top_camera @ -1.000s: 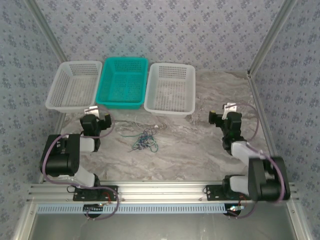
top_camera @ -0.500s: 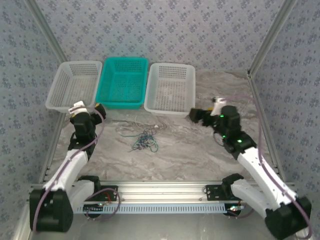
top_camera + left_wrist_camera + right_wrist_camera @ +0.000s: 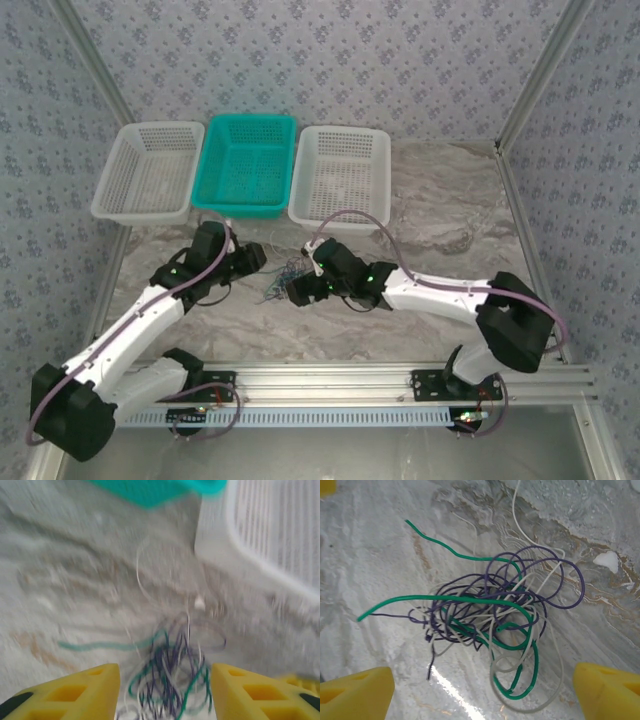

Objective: Untangle the cables

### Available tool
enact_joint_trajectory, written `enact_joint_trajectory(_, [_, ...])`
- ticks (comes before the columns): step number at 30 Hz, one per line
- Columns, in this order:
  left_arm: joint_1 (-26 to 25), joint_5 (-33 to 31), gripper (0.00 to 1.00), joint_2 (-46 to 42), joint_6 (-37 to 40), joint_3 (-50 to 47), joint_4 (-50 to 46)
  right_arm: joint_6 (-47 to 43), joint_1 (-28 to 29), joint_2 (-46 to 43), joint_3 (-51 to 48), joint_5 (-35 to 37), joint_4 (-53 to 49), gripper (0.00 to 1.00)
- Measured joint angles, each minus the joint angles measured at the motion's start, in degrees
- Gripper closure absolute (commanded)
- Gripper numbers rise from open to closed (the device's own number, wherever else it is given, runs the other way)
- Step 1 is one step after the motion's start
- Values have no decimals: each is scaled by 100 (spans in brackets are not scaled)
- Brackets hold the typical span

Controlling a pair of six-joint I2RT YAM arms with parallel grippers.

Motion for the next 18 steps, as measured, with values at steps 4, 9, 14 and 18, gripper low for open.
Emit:
enact_joint_trajectory(4, [-155,457,49,365,138,20,-260,-42,-46,219,0,-4,120,8])
enact_joint_trajectory(9, [-356,737,63,1093,361,90,-297,-37,-144,448,0,-68,289,9])
enact_joint_trajectory(14, [-516,739,100,1502,457,201,-264,0,-199,820,83,-87,461,16])
enact_joint_trajectory(18, [-551,745,100,1486,455,208,-149,63,-245,1027,122,-90,531,36])
